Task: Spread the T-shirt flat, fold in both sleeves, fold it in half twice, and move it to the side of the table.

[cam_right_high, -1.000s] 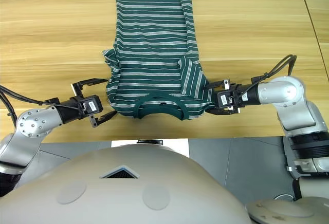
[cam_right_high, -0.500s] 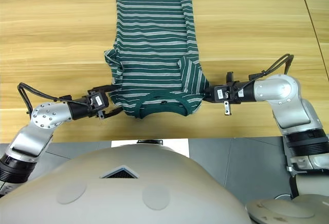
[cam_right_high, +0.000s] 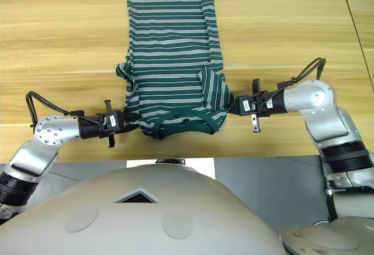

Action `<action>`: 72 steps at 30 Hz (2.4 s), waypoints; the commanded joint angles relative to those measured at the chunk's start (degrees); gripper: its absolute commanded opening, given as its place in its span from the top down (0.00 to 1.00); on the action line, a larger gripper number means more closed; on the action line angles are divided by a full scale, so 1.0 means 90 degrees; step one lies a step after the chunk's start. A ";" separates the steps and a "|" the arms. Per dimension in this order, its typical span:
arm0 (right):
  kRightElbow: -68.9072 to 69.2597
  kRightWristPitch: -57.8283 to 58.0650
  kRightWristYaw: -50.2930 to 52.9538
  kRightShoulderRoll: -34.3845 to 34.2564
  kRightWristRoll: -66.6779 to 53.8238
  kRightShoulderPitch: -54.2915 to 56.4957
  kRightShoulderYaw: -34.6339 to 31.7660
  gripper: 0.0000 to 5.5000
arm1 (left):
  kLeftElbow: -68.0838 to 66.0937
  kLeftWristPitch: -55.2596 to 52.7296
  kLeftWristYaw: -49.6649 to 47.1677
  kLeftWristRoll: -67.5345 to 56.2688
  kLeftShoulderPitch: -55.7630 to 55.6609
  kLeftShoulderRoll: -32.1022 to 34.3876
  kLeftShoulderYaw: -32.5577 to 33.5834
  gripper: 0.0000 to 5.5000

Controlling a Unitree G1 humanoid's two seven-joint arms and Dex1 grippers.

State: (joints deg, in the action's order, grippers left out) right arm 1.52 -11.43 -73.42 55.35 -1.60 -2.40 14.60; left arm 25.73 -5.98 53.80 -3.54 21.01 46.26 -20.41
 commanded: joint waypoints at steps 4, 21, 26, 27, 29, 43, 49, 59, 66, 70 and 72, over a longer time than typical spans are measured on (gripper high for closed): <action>0.1341 0.0051 -0.0585 0.1030 -0.0950 -0.1175 -0.0800 0.99 | 0.2290 -0.0255 0.0652 -0.0684 0.1530 0.1462 0.0916 1.00; 0.0596 0.1698 -0.1629 0.0328 -0.1732 0.1676 -0.0188 0.99 | 0.1649 -0.0847 0.1056 -0.2260 -0.1425 0.1101 0.1910 1.00; -0.1493 0.1937 -0.2112 -0.0483 -0.1528 0.3860 0.0652 0.99 | -0.0413 -0.1404 0.1482 -0.3601 -0.3211 0.0194 0.2013 1.00; -0.1873 0.1927 -0.2118 -0.0619 -0.1517 0.4200 0.0788 0.99 | -0.0869 -0.1469 0.1571 -0.3693 -0.3495 0.0006 0.1984 1.00; -0.2695 0.1869 -0.2117 -0.0984 -0.1411 0.4855 0.0947 0.99 | -0.1889 -0.1437 0.1734 -0.3599 -0.3975 -0.0365 0.1871 1.00; -0.7633 0.0998 -0.1371 -0.3259 -0.0157 0.7222 0.0423 0.99 | -0.7771 0.0185 0.2572 -0.2900 -0.5369 -0.1828 0.2607 1.00; -0.8227 0.0915 -0.0569 -0.3570 0.0103 0.7353 -0.0011 0.93 | -0.8501 0.0550 0.2512 -0.2610 -0.5511 -0.2126 0.2895 1.00; -0.8440 0.0762 0.0343 -0.3724 0.0569 0.7316 -0.0372 0.60 | -0.9483 0.0739 0.1331 -0.2200 -0.6057 -0.2555 0.3259 0.73; -0.7215 -0.0137 0.0180 -0.3821 -0.0060 0.6208 -0.1020 0.34 | -0.9787 0.0942 -0.0220 -0.2169 -0.6073 -0.2619 0.3878 0.50; -0.5058 -0.0529 0.0160 -0.3920 -0.0142 0.4453 -0.0687 0.33 | -0.9565 0.1134 -0.1112 -0.1781 -0.5784 -0.2727 0.3770 0.38; -0.4681 -0.0746 0.0458 -0.3992 0.0193 0.4092 -0.0399 0.33 | -0.8970 0.1338 -0.1413 -0.1629 -0.5490 -0.2860 0.3697 0.31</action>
State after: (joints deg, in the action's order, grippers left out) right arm -44.64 -16.09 -71.65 19.69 -2.35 36.16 8.58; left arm -60.26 4.22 43.78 -19.89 -31.11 21.88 13.76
